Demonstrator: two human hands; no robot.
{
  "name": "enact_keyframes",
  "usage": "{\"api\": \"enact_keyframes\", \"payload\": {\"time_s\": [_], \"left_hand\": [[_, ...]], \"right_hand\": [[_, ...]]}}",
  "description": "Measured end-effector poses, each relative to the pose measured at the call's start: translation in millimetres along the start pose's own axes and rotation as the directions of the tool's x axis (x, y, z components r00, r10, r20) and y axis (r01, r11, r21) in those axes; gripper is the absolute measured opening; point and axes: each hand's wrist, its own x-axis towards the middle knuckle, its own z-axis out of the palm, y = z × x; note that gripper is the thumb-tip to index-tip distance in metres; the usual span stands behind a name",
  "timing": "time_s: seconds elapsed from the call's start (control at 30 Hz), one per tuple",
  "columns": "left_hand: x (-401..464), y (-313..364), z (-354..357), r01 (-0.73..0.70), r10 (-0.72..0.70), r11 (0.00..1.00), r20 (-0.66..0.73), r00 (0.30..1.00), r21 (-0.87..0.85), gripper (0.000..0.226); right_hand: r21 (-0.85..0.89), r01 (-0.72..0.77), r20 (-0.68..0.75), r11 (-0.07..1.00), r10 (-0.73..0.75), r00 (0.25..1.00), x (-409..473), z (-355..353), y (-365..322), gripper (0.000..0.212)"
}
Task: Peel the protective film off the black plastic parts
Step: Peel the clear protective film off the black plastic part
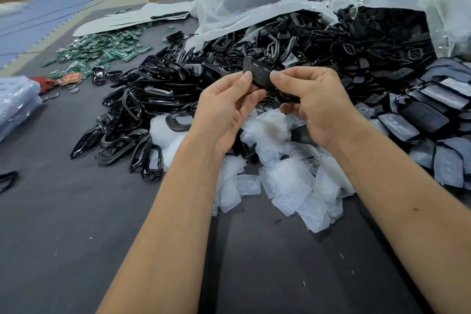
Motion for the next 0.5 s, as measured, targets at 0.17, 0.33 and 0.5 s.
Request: {"api": "enact_keyframes", "payload": {"time_s": [0.17, 0.33, 0.5], "left_hand": [[0.0, 1.2, 2.1, -0.036, 0.038, 0.998, -0.043, 0.998, 0.053, 0.011], [2.2, -0.2, 2.5, -0.046, 0.052, 0.995, -0.068, 0.996, 0.088, 0.011], [2.1, -3.6, 4.4, -0.080, 0.084, 0.991, -0.033, 0.996, 0.106, 0.014]], "right_hand": [[0.174, -0.158, 0.147, 0.972, 0.134, 0.980, 1.5, -7.9, -1.2, 0.006], [0.194, -0.098, 0.165, 0.976, 0.066, 0.984, 2.6, -7.6, 2.1, 0.019], [0.106, 0.030, 0.089, 0.994, -0.039, 0.995, 3.0, -8.2, 4.6, 0.019]]}}
